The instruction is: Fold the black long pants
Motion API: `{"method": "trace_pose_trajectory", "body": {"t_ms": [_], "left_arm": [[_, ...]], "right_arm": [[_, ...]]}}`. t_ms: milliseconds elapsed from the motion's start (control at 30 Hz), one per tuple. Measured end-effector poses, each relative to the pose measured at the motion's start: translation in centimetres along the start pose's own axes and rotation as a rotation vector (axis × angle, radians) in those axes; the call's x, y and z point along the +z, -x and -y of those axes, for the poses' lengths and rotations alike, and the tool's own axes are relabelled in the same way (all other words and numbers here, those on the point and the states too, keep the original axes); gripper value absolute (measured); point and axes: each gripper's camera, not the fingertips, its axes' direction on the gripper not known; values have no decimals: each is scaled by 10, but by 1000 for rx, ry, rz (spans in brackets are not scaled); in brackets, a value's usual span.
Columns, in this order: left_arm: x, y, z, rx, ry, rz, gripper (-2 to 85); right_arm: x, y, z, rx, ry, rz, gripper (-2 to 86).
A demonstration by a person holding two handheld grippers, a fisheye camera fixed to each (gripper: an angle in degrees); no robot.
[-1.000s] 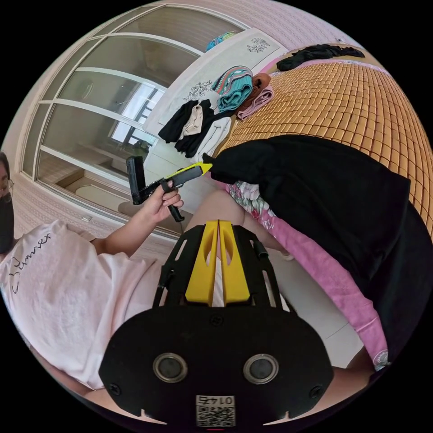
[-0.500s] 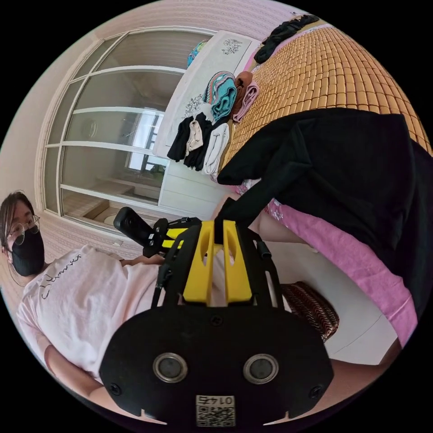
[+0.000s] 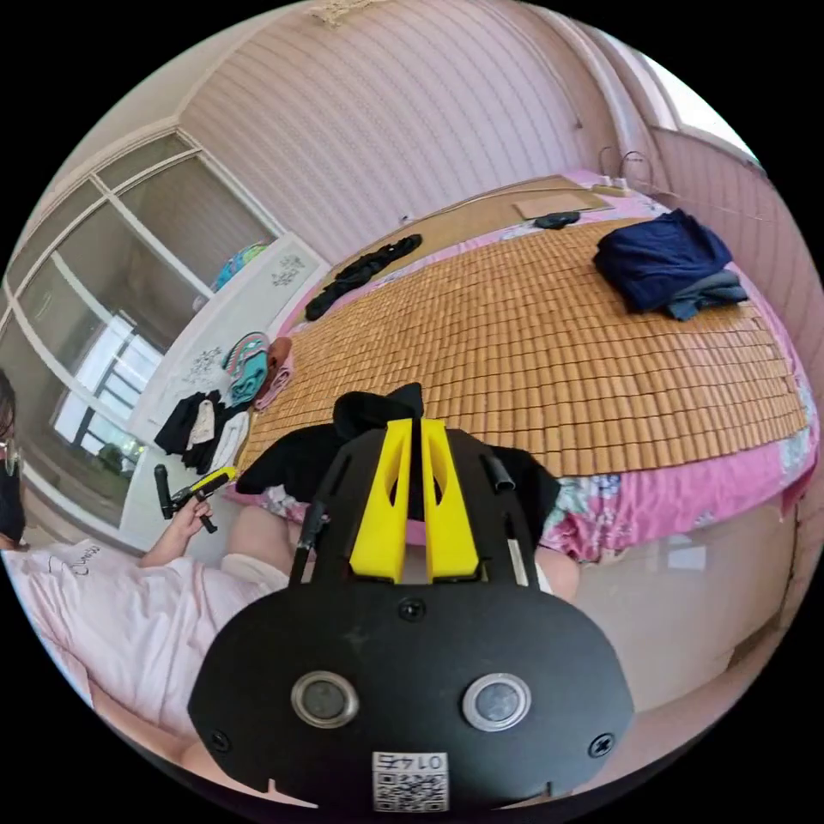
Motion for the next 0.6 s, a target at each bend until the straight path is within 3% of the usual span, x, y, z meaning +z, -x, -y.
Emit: {"method": "trace_pose_trajectory", "body": {"t_ms": [100,167,300,600], "left_arm": [[26,23,31,-33,65,69,82],[50,29,46,-45,126,97,89],[115,32,47,-57,418,127,58],[11,3,-7,88,134,-10,-5]], "right_arm": [[-34,-9,-16,74,-33,-175,66],[-34,-2,-28,85,-26,-154,71],[-1,39,-47,40,16,-74,65],[86,212,-20,-426,80,29,61]]}}
